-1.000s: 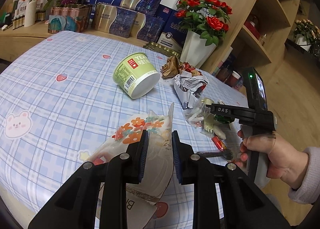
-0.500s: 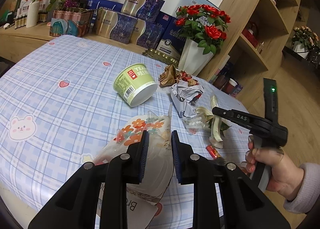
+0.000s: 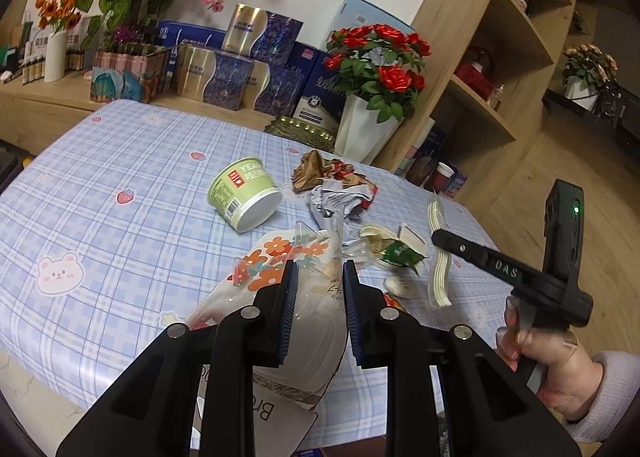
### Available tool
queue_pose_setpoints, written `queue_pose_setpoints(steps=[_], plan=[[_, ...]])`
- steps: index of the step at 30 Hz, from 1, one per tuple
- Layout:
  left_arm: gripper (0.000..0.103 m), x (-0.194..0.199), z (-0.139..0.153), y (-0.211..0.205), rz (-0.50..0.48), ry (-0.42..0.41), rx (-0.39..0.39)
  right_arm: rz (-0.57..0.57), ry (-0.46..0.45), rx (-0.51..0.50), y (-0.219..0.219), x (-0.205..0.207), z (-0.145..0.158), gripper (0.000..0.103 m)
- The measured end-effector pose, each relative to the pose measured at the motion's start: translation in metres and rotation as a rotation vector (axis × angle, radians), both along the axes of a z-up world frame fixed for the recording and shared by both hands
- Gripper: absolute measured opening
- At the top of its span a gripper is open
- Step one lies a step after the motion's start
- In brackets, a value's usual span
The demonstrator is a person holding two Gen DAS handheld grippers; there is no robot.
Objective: Collect trash
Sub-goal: 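Lift the floral packet and glove and carry them over the brown bin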
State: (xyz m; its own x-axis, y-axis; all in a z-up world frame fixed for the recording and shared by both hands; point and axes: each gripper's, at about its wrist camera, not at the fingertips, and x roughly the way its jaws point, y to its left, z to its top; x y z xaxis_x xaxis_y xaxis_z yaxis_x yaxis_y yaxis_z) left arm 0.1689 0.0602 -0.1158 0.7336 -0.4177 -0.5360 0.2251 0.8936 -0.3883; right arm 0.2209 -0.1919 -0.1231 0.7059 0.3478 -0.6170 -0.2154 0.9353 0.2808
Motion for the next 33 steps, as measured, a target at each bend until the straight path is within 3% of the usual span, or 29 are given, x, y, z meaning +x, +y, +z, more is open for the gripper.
queue_pose_setpoints(steps=[6,12,24,33], plan=[[0.023,-0.028,0.012,-0.015,-0.045,-0.011,0.022,0.002,-0.012,0.039,-0.011,-0.043,0.007,0.018],[0.023,-0.061,0.003,-0.032,-0.101,0.018,0.042,0.001,-0.026,0.054,-0.022,-0.090,0.008,0.018],[0.023,-0.112,-0.054,-0.065,-0.210,0.172,0.061,0.016,-0.052,0.017,-0.025,-0.166,-0.008,0.018],[0.023,-0.125,-0.097,-0.079,-0.245,0.281,0.069,0.048,-0.051,-0.015,-0.020,-0.193,-0.020,0.018]])
